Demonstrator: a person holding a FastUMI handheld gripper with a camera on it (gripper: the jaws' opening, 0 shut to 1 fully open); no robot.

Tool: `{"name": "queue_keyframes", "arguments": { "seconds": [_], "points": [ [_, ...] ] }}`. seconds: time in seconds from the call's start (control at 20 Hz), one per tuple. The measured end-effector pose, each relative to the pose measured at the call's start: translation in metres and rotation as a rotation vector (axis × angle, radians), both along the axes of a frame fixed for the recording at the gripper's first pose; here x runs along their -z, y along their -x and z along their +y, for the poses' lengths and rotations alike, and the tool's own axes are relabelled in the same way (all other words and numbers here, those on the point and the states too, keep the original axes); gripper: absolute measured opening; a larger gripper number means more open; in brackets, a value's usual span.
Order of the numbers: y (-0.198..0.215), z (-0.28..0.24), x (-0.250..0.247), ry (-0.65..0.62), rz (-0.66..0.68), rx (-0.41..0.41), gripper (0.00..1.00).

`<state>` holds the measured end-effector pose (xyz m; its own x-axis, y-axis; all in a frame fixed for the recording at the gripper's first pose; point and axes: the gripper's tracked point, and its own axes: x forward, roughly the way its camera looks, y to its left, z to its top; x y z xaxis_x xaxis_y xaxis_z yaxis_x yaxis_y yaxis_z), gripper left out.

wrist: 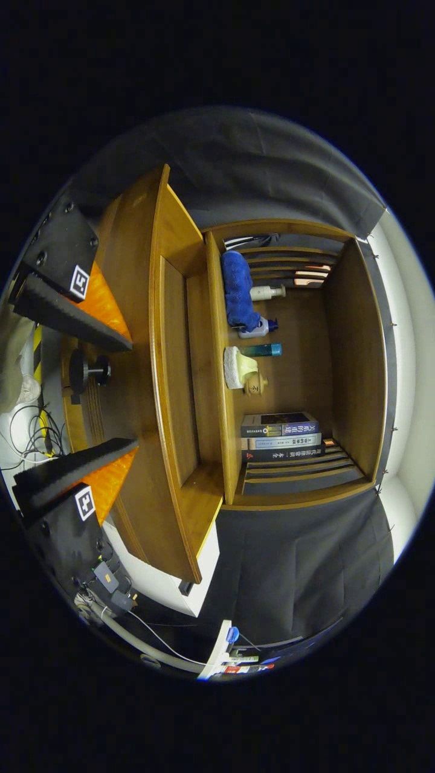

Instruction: Pull open the drawer, take out the items inside it, and place them on the countertop above the cabinet.

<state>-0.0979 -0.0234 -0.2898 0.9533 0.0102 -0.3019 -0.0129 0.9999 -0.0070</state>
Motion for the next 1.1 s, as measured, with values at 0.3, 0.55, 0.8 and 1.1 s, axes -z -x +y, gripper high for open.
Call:
{"name": "queue_keyframes", "arguments": {
  "seconds": [0.3,0.55,0.8,1.1],
  "points": [
    [-0.02,0.002,-0.003,0.037,0.004,-0.009,0.97],
    [-0.054,0.005,-0.009,0.059,-0.015,0.005,0.96],
    [-0.083,0.01,-0.007,0.087,-0.007,-0.01,0.95],
    [-0.107,0.014,-0.003,0.055,0.0,0.001,0.95]
  ]
}}
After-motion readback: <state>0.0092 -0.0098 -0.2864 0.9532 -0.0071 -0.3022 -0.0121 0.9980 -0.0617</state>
